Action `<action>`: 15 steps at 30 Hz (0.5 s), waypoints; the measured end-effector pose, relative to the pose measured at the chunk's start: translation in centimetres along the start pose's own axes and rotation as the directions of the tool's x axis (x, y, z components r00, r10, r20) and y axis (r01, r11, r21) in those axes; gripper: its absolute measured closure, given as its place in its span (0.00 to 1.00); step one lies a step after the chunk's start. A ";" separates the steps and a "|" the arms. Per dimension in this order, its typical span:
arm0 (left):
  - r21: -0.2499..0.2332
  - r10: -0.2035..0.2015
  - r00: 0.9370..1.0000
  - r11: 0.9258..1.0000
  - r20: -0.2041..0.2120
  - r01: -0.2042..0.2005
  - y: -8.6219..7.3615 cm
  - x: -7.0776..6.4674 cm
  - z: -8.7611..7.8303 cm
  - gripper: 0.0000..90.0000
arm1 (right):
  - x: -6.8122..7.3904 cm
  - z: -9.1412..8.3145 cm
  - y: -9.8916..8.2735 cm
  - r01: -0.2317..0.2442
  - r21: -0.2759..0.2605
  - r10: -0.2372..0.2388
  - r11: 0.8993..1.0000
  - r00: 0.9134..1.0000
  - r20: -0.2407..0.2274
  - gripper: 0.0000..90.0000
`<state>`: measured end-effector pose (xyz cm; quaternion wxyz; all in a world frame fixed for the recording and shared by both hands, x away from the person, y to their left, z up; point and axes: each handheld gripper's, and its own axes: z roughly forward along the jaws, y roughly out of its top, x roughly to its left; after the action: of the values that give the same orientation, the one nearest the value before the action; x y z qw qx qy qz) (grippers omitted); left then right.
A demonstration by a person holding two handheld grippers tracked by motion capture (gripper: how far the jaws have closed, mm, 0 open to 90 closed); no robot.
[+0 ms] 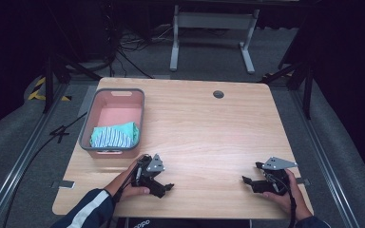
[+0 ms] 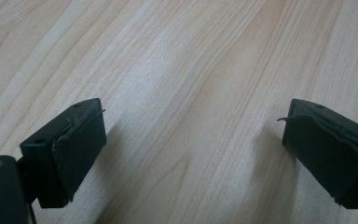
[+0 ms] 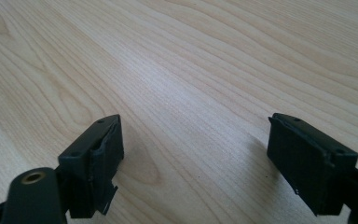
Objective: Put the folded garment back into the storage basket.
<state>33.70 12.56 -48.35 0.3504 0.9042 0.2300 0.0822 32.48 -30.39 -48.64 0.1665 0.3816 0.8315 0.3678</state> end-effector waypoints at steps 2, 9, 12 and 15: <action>0.000 -0.001 1.000 1.000 0.001 0.001 0.0 0.0 0.0 0.07 | 0.0 0.0 0.0 0.000 0.000 0.000 1.000 1.000 0.000 0.21; 0.013 0.011 1.000 1.000 0.012 -0.011 0.2 0.1 0.2 0.04 | 0.0 0.0 0.0 -0.001 -0.002 0.001 1.000 1.000 0.000 0.21; 0.016 0.014 1.000 1.000 0.017 -0.015 0.3 0.1 0.3 0.02 | 0.0 0.0 0.0 -0.001 -0.002 0.001 1.000 1.000 0.000 0.21; 0.017 0.015 1.000 1.000 0.016 -0.015 0.3 0.1 0.3 0.02 | 0.0 0.0 0.0 0.000 0.000 0.000 1.000 1.000 0.000 0.21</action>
<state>33.93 12.25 -48.38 0.3439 0.9094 0.2211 0.0759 32.48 -30.40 -48.65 0.1664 0.3816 0.8314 0.3681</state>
